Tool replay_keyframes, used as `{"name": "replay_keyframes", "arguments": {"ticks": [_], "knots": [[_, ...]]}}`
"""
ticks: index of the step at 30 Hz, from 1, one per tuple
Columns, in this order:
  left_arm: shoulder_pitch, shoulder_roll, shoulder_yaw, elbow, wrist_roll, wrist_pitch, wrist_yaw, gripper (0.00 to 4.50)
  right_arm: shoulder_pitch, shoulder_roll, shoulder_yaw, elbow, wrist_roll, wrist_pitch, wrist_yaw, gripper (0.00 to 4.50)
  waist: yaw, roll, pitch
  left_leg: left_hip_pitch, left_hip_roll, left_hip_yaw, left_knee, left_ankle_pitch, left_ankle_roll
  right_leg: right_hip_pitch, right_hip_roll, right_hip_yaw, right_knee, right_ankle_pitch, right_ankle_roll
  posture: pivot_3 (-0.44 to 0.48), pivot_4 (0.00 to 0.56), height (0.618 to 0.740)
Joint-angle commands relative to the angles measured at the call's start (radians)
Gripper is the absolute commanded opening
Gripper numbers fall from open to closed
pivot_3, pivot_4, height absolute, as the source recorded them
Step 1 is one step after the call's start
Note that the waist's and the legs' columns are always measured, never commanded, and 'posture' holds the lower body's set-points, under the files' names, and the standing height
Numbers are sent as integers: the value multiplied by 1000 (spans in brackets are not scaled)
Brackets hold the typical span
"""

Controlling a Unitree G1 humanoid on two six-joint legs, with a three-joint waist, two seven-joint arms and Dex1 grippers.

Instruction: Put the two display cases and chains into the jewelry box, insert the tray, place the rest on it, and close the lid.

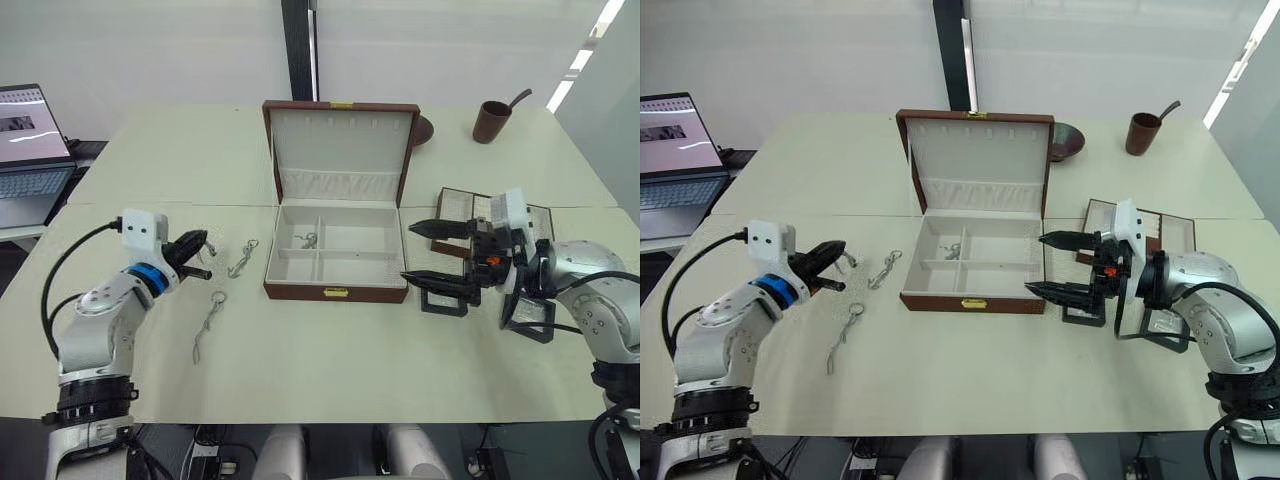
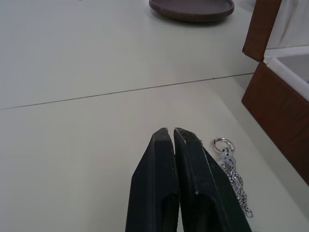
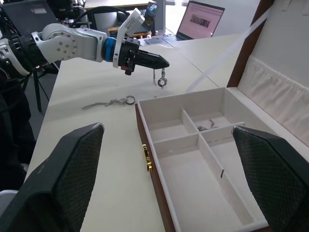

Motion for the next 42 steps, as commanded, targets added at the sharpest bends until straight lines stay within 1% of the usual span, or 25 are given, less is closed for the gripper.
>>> {"name": "replay_keyframes", "arguments": {"ticks": [1, 4, 7, 10, 16, 23, 26, 34, 42], "knots": [[0, 55, 39, -91, -51, 44, -45, 20, -17, -16, -31, -52, 27, 4, 4, 4500, 0, 0, 0, 0, 0, 0, 0, 0, 0, 0, 0, 0, 0, 0, 0, 0, 150, 740], [5, 94, 20, -141, -80, 76, -99, 20, -14, -21, -32, -59, 28, 2, 6, 4500, 0, 0, 0, 0, 0, 0, 0, 0, 0, 0, 0, 0, -1, 0, 0, 0, 150, 740], [-7, 117, 10, -200, -137, 133, -145, 20, -10, -21, -32, -54, 22, -4, 4, 4500, 0, 0, 0, 0, 0, 0, 0, 0, 0, 0, 0, 0, -1, 0, 0, 0, 150, 740], [-31, 120, -19, -250, -178, 180, -177, 20, -2, -16, -31, -52, 12, -11, -5, 4500, 0, 0, 0, -1, 0, 0, 0, 0, 0, 0, 0, 0, -1, 0, 0, 0, 150, 740], [-100, 118, -108, -287, -200, 229, -233, 20, 22, 0, -26, -65, 3, -22, -37, 4500, 0, 0, 0, -1, 0, 1, 0, 0, 0, 0, 0, 0, -1, 0, 0, 0, 150, 740], [-210, 106, -199, -231, -190, 234, -303, 20, 77, 11, -42, -104, 0, -32, -87, 4500, 1, 0, 0, -2, 0, 2, 0, 0, 0, 0, 1, -1, -1, 0, 0, 0, 150, 740], [-234, 102, -229, -209, -190, 235, -334, 20, 97, 11, -48, -121, 1, -34, -104, 4500, 0, 0, 0, -2, -1, 3, 0, 0, 0, 0, 1, -1, -1, 0, 0, 0, 150, 740], [-223, 106, -305, -129, -120, 180, -402, 20, 142, 1, -74, -162, 9, -30, -142, 4500, -1, 0, 0, -1, 0, 3, 0, 0, 0, 0, 1, 0, -1, 0, 0, 0, 150, 740], [-214, 78, -327, -95, -86, 153, -426, 20, 152, -5, -81, -174, 10, -24, -154, 4500, 0, 0, 0, -2, 0, 3, 0, 0, 0, 0, 1, -1, -2, 0, 0, 0, 150, 740]]}}
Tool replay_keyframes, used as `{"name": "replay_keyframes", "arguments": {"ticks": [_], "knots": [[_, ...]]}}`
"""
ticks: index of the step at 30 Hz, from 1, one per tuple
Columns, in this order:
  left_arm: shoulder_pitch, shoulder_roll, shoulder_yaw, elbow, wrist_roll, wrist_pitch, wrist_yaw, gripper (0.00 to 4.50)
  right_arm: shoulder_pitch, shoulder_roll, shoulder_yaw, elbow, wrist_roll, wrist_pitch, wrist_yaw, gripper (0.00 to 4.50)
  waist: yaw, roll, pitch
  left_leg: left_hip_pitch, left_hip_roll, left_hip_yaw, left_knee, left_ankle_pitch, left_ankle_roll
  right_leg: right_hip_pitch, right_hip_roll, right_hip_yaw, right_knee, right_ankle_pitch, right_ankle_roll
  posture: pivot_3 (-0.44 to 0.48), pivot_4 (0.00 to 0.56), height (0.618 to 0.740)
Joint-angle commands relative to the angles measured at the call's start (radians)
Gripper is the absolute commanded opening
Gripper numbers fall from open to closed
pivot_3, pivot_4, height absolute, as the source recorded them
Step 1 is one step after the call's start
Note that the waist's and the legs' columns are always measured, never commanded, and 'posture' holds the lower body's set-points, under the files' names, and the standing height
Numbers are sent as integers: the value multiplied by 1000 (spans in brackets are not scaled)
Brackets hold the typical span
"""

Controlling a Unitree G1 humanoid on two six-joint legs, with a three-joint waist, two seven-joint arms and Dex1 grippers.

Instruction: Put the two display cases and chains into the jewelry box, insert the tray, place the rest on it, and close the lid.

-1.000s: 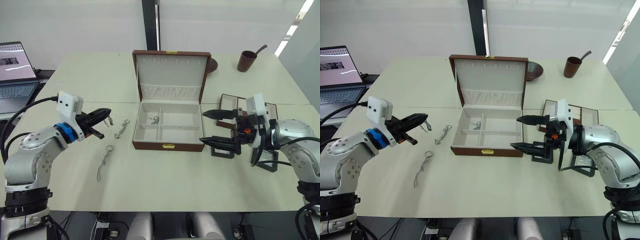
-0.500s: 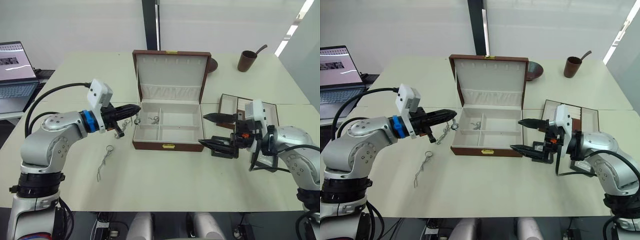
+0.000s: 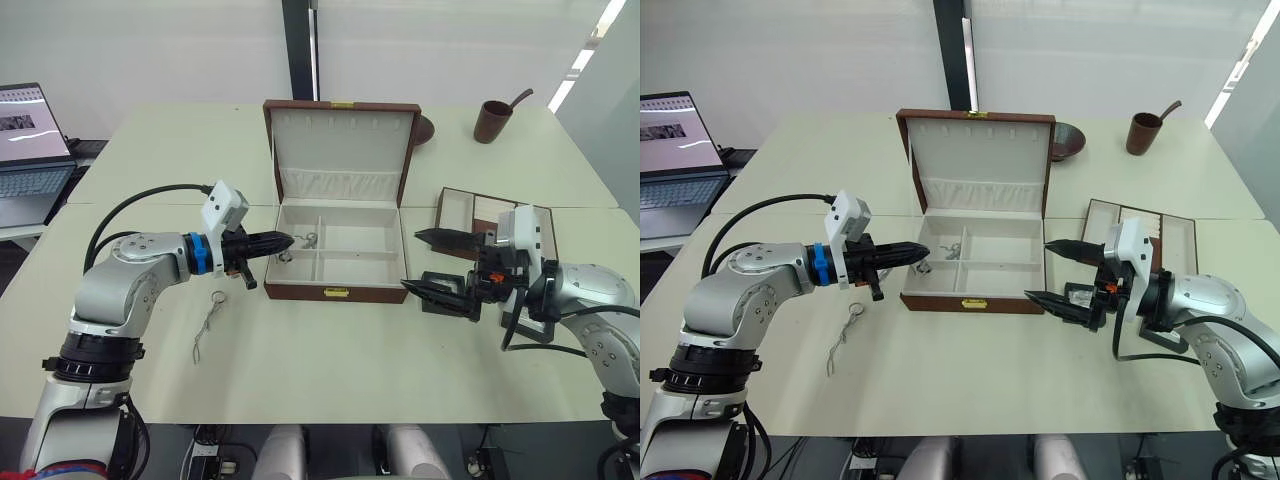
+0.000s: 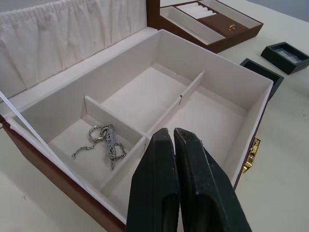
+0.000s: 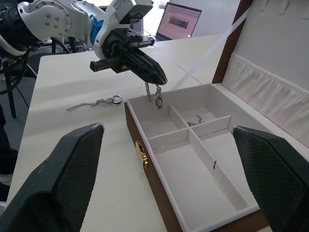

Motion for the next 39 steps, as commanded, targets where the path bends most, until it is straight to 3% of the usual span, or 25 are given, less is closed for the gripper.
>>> {"name": "replay_keyframes", "arguments": {"ticks": [1, 8, 12, 23, 26, 30, 35, 39], "knots": [[4, -10, -5, 0, 12, -25, -9, 20, -5, -11, -26, -40, 10, -8, -3, 4500, 0, 0, 0, 0, 0, 0, 0, 0, 0, 0, 0, 0, 0, 0, 0, 0, 150, 740], [15, -23, -5, 5, 25, -31, -9, 20, -4, -18, -26, -37, 9, -8, 0, 4500, 0, 0, 0, 0, 0, 0, 0, 0, 0, 0, 0, 0, 0, 0, 0, 0, 150, 740], [16, -32, 9, 7, 12, -28, -8, 933, -5, -18, -24, -32, 9, -8, 1, 4500, 0, 0, 0, 0, 0, 0, 0, 0, 0, 0, 0, 0, 0, 0, 0, 0, 150, 740], [31, -21, 96, -27, -91, 19, -42, 4452, 16, -33, -66, 2, 11, -9, 4, 4500, 0, 0, 0, 0, 0, 0, 0, 0, 0, 0, 0, 0, 0, 0, 0, 0, 150, 740], [45, 3, 184, -36, -170, 68, -51, 4452, 40, -50, -105, 25, 6, -13, 5, 4500, 0, 0, 0, 0, 0, 0, 0, 0, 0, 0, 0, 0, 0, 0, 0, 0, 150, 740], [124, 104, 292, -32, -208, 109, -80, 4452, 97, -73, -181, 77, 4, -21, 13, 4500, -3, 0, 0, 1, 1, 0, 0, 0, 0, 0, 0, 0, 0, 0, 0, 0, 150, 740], [254, 184, 411, 30, -170, 64, -65, 4452, 168, -103, -264, 202, -37, -65, 39, 4500, -1, 0, 0, 1, 0, 0, 0, 0, 0, 0, 0, 1, 0, 0, 0, 0, 150, 740], [356, 184, 521, 77, -106, -8, 26, 4452, 172, -95, -344, 360, -64, -103, 12, 4500, 0, 0, 0, 2, 1, 2, 0, 0, 0, 1, -1, 1, 0, 0, 0, 0, 150, 740]]}}
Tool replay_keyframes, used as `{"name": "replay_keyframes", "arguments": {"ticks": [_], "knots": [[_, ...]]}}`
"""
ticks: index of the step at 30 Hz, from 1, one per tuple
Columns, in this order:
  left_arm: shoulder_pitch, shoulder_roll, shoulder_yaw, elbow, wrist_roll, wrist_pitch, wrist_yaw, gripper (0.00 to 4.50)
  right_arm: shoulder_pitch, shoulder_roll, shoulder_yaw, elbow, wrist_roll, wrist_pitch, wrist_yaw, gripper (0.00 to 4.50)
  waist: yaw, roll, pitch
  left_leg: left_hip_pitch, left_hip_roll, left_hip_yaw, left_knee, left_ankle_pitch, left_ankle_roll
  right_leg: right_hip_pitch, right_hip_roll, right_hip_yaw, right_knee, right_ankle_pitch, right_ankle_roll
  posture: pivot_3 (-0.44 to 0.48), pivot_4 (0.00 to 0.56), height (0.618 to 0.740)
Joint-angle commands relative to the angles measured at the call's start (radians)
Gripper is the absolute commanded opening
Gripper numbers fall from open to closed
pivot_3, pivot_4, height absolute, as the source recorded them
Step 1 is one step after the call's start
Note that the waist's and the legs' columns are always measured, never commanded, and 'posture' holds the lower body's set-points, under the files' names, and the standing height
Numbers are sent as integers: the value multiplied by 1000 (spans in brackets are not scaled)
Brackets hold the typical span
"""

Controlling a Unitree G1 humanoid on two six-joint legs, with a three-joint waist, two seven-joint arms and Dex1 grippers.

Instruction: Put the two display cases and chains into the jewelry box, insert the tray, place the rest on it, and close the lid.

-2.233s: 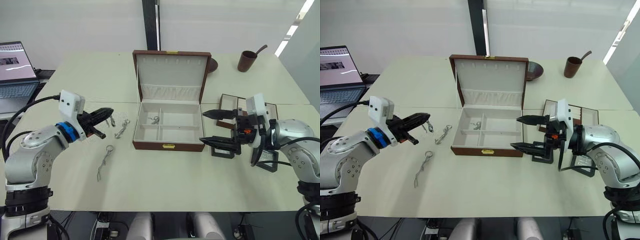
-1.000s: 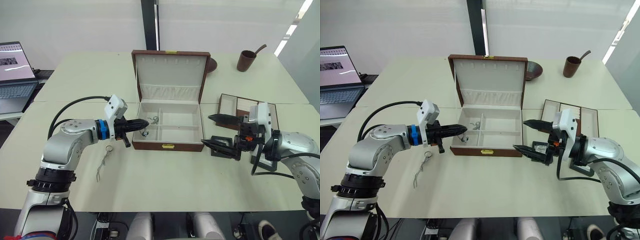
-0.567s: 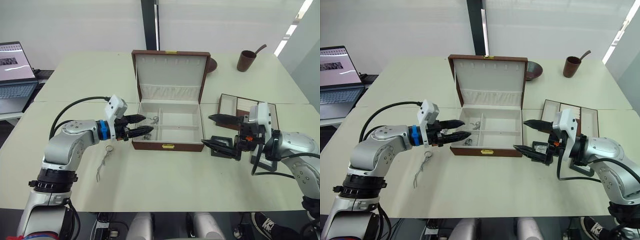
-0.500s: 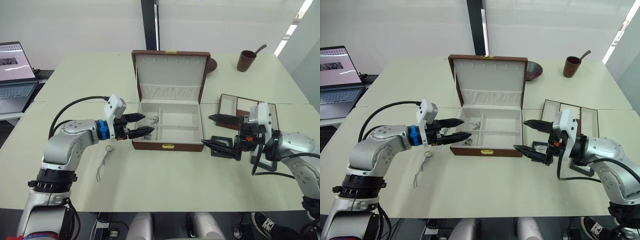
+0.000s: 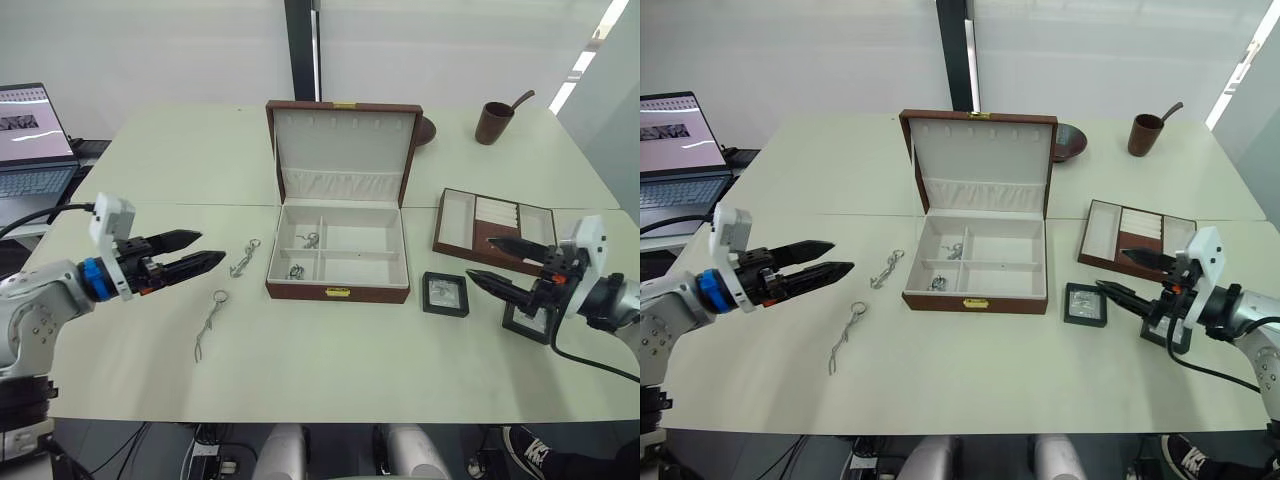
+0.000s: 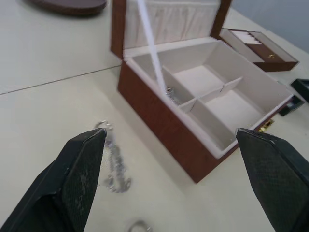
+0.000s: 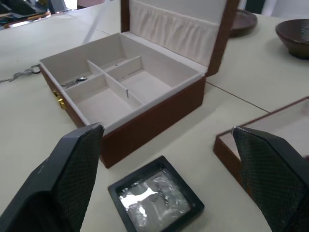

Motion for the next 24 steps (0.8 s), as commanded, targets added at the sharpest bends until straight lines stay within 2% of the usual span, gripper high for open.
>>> {"name": "replay_keyframes", "arguments": {"ticks": [1, 8, 12, 16, 24], "knots": [[72, -1, 118, 9, 54, -85, 89, 4452, -3, -5, -102, 116, -24, -58, -28, 4500, 0, 0, 0, 0, 0, 0, 0, 0, 0, 0, 0, 0, 0, 0, 0, 0, 150, 740], [148, -94, 216, 30, 82, -186, 234, 4452, 9, 22, -137, 290, -98, -167, -61, 4500, 1, 0, 0, 0, 1, 1, 0, 0, 0, 0, 0, 1, 0, 0, 0, 0, 150, 740], [174, -169, 292, 110, 159, -303, 424, 4452, 17, 68, -177, 406, -143, -268, -141, 4500, 1, 0, 0, 1, 1, 1, -1, 0, 0, 0, 0, 1, 0, 0, 0, 0, 150, 740], [181, -211, 314, 147, 203, -391, 529, 4452, -5, 83, -203, 511, -181, -361, -209, 4500, 1, 0, 0, 1, 1, 2, -1, 0, 0, 0, -1, 2, 0, 0, 0, 0, 150, 740], [195, -266, 314, 179, 242, -504, 662, 4452, -46, 92, -212, 675, -236, -498, -308, 4500, 0, 0, 0, 1, 0, 3, -1, 0, 0, 0, -1, 2, 0, 0, 0, 0, 150, 740]]}}
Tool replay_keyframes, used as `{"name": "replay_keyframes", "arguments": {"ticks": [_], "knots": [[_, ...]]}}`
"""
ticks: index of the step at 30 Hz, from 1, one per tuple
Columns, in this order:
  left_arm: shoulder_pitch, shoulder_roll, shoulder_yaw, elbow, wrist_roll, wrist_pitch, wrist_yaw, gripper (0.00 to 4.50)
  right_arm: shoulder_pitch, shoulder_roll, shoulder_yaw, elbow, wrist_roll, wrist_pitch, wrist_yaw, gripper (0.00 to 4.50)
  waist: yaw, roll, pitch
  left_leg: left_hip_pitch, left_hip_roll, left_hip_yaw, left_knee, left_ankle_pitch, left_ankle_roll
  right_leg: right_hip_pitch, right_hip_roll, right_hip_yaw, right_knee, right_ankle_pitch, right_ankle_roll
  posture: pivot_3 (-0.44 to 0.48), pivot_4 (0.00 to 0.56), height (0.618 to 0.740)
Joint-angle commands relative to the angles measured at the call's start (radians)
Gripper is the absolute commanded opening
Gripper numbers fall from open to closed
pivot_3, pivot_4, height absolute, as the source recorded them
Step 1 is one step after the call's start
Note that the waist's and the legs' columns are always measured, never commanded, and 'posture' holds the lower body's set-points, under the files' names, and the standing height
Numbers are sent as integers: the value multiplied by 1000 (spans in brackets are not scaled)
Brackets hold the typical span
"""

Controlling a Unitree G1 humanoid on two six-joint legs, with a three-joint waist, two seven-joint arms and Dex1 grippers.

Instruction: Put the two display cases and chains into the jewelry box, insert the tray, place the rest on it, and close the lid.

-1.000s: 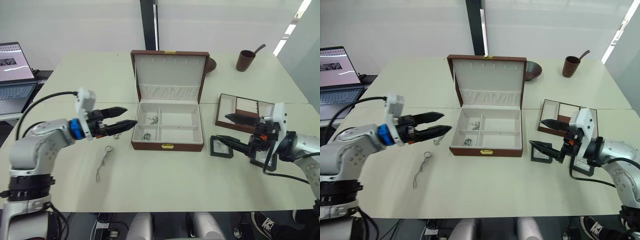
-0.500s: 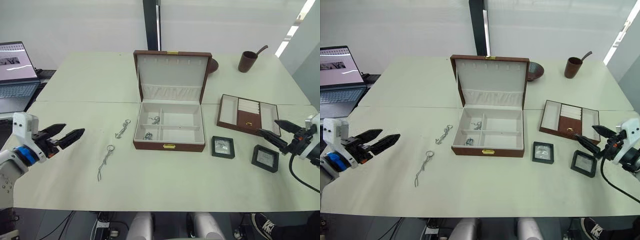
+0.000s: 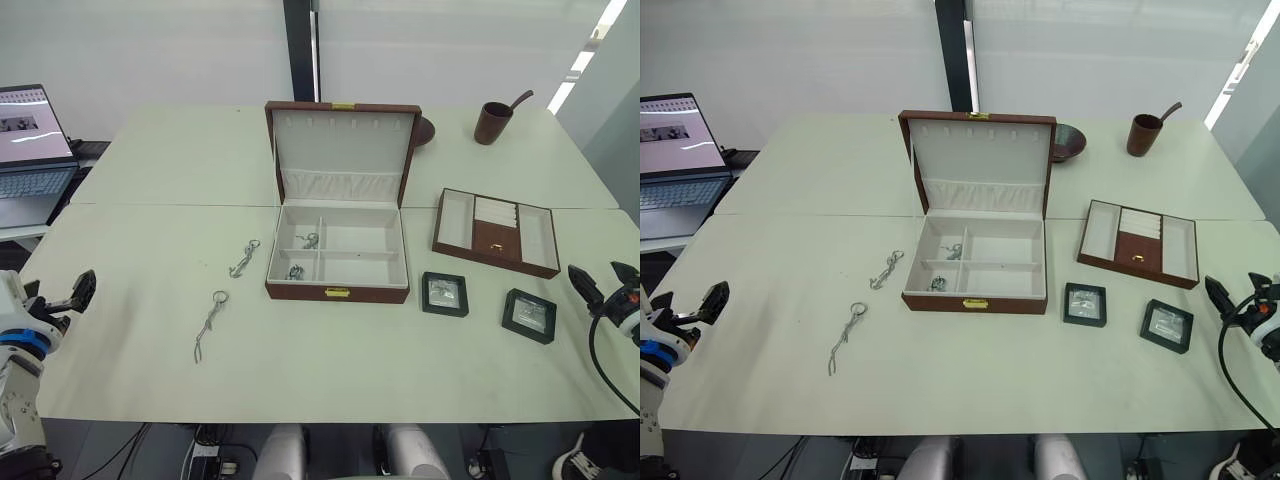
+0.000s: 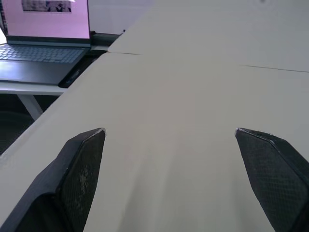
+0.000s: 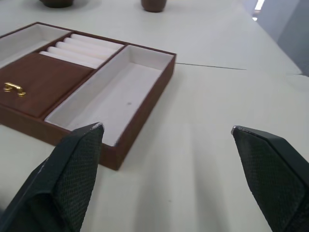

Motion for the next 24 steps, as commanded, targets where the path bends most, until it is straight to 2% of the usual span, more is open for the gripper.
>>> {"name": "replay_keyframes", "arguments": {"ticks": [1, 9, 24], "knots": [[12, -18, 19, -5, 27, -64, 51, 4452, -19, 7, -30, 35, -15, -70, -44, 4500, 0, 0, 0, 0, 0, 0, 0, 0, 0, 0, 0, 0, 0, 0, 0, 0, 150, 740], [13, -57, -16, -20, 39, -91, 86, 4452, -45, 19, -20, 105, -25, -128, -69, 4500, -1, 0, 0, 1, 0, 1, 0, 0, 0, 0, 0, 1, 0, 0, 0, 0, 150, 740], [8, -51, -27, -15, 31, -96, 86, 4452, -52, 13, -21, 117, -15, -135, -62, 4500, -1, 0, 0, 1, 0, 1, 0, 0, 0, 1, 0, 1, 0, 0, 0, 0, 150, 740]]}}
